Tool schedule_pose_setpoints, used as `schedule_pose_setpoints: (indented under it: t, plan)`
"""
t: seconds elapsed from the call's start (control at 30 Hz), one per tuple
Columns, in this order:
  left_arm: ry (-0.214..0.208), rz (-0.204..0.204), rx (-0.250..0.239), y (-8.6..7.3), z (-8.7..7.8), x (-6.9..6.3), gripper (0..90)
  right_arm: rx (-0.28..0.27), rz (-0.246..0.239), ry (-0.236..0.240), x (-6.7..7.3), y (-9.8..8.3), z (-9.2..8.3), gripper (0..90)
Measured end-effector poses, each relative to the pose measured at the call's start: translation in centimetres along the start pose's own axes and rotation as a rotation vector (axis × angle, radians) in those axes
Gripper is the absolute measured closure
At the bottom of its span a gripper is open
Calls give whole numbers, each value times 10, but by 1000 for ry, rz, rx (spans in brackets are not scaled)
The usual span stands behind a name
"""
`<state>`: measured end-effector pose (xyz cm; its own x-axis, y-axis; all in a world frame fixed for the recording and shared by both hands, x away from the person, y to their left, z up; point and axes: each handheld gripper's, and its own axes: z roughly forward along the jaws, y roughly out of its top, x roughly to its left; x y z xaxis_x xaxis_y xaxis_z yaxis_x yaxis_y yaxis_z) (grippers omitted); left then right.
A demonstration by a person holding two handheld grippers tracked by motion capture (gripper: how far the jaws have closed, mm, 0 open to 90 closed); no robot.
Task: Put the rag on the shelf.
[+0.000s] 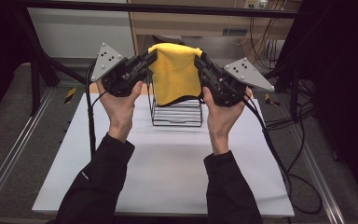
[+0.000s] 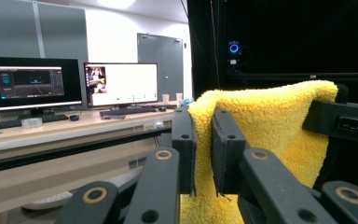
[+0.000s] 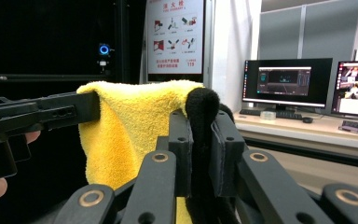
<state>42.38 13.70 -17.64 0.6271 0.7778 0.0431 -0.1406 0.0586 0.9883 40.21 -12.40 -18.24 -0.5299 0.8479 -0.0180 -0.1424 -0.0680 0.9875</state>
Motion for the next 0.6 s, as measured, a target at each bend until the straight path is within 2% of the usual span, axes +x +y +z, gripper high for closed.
schedule_pose_setpoints:
  t: [0.37,0.6]
  plan:
    - [19,31,-21,27,12,9,811,-29,-14,-10,-2,26,15,811]
    - [41,31,-25,40,21,17,811,-35,-17,-10,-4,34,29,811]
